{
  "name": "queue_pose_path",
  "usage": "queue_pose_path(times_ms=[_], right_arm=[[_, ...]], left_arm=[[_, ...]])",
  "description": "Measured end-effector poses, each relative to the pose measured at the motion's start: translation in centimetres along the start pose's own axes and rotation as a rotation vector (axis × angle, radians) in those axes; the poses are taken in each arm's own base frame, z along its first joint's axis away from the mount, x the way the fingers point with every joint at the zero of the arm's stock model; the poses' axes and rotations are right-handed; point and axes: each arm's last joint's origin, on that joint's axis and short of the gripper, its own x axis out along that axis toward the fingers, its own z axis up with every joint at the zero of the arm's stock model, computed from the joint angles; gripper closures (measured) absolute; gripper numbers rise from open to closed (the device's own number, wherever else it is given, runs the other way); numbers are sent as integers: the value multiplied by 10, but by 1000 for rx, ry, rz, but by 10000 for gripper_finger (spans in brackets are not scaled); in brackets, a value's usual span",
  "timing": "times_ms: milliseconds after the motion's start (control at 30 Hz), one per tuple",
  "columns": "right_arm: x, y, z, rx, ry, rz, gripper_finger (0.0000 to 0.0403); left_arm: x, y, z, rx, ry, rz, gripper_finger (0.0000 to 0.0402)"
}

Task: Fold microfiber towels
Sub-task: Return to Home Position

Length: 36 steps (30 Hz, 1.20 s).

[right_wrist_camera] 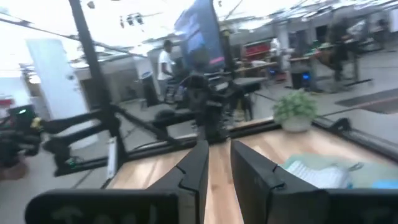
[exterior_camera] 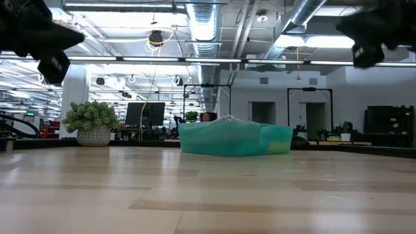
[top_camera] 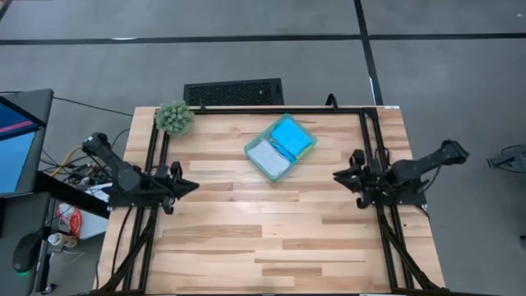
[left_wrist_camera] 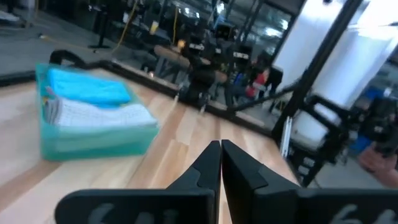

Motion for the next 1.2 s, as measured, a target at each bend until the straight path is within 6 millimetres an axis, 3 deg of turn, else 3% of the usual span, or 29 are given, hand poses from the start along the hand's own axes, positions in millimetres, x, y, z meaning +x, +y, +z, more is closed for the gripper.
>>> queue_pose_path(times_ms=[67, 167, 600, 667, 767, 967, 1200], right_arm=[[-5, -1, -18, 7, -10, 20, 312], [-9, -2, -25, 16, 29, -26, 312], [-10, -2, -30, 25, 61, -124, 312], [-10, -1, -30, 92, 60, -114, 312], [-10, 3, -31, 1, 90, 14, 312], [-14, 15, -33, -241, 98, 528, 312], [-10, 6, -37, -339, 136, 423, 312]], left_arm=[[1, 0, -3, 16, -4, -22, 398], [2, -1, -6, 52, -12, -30, 398], [3, 8, -7, 286, -61, 271, 398], [3, 8, -8, 348, -51, 278, 398], [3, 8, -7, 391, -47, 274, 398], [3, 0, -6, 407, 12, -10, 398], [0, -5, -5, 363, 45, -214, 398]])
